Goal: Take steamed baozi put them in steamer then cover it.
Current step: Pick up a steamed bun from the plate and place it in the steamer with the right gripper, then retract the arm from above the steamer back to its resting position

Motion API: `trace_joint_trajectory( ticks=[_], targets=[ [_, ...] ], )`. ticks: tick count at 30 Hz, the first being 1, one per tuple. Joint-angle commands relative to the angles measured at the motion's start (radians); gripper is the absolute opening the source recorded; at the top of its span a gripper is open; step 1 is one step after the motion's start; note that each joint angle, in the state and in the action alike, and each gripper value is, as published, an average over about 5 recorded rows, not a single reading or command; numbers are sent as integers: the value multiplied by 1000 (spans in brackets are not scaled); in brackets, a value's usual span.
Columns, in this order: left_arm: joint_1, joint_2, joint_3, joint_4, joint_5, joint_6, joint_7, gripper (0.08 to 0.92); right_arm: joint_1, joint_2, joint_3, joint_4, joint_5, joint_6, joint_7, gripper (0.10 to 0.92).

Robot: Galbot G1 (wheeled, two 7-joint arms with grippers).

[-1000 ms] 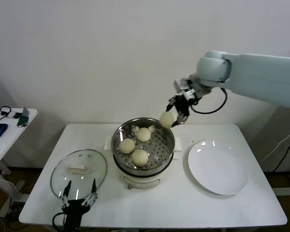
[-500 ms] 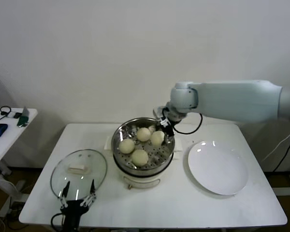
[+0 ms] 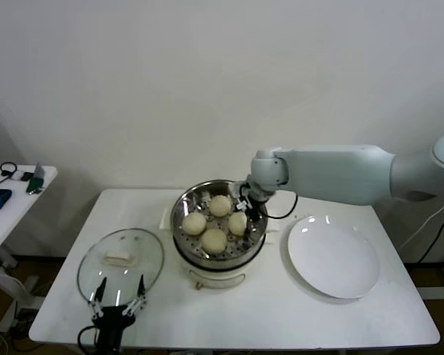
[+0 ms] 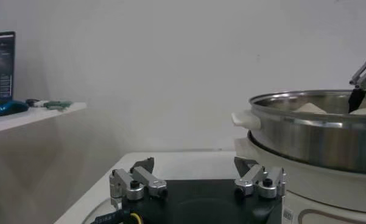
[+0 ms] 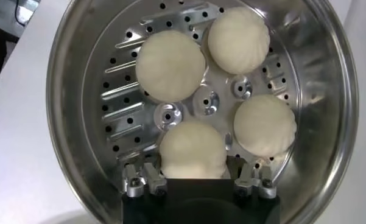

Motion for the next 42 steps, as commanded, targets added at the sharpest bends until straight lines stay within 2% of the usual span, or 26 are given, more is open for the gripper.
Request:
trace_joint_trajectory(
  ticks=[1, 3, 8, 13, 17, 23, 29, 34, 38, 42],
  targets=[
    [2, 0, -1, -5, -2, 1, 1, 823, 36, -18, 53, -21, 67, 23, -28, 775],
    [2, 0, 0, -7, -1, 3, 3, 823, 88, -45, 73, -18, 124, 41, -59, 808],
    [-1, 1, 3, -17, 1, 15, 11, 823, 205, -158, 125, -1, 274, 73, -112, 822],
    [-14, 10, 2, -23, 0, 39, 15, 823, 193, -335, 254, 70, 390, 44, -48, 823],
    [-25, 20, 2, -19, 0, 49, 23, 823, 59, -511, 448, 162, 416, 28, 89, 823],
    [-52, 29, 5, -7, 2, 62, 34, 823, -391, -745, 903, 215, 366, 20, 409, 823],
    [-81, 37, 11, 14, 4, 66, 34, 823, -956, -903, 1311, 254, 312, 150, 629, 823],
    [-109, 48, 10, 28, 15, 63, 39, 823, -1616, -813, 1973, 260, 235, 274, 653, 823],
    [-125, 54, 6, 29, 32, 55, 43, 823, -1891, -658, 2258, 290, 177, 355, 647, 823],
    [-136, 56, -4, 33, 62, 38, 42, 823, -2102, -473, 2413, 341, 142, 457, 634, 823]
  ],
)
